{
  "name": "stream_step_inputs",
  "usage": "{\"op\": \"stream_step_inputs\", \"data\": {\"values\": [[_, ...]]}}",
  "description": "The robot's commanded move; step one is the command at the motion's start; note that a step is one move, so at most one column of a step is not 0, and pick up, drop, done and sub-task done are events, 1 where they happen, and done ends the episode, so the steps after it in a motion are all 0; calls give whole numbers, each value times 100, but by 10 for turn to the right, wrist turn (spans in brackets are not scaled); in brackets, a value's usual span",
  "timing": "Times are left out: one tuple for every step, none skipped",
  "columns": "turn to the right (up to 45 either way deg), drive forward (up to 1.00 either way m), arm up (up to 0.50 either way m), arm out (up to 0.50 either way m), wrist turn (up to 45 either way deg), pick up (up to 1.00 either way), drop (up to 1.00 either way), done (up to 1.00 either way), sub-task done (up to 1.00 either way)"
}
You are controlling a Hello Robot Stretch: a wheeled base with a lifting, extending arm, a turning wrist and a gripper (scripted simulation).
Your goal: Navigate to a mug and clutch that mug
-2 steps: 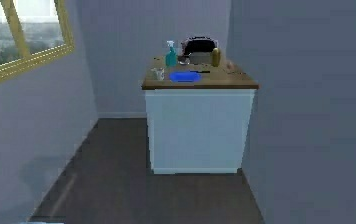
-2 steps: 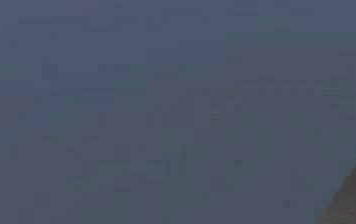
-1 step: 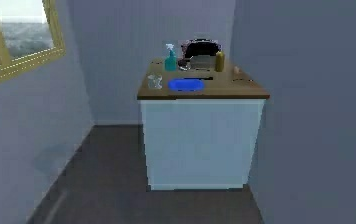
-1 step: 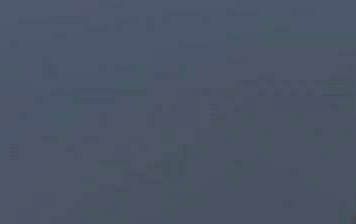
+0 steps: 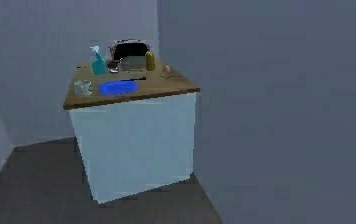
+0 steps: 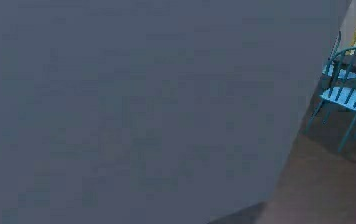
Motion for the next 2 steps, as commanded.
{"op": "stream_step_inputs", "data": {"values": [[0,95,0,0,0,0,0,0,0],[-450,0,0,0,0,0,0,0,0]]}}
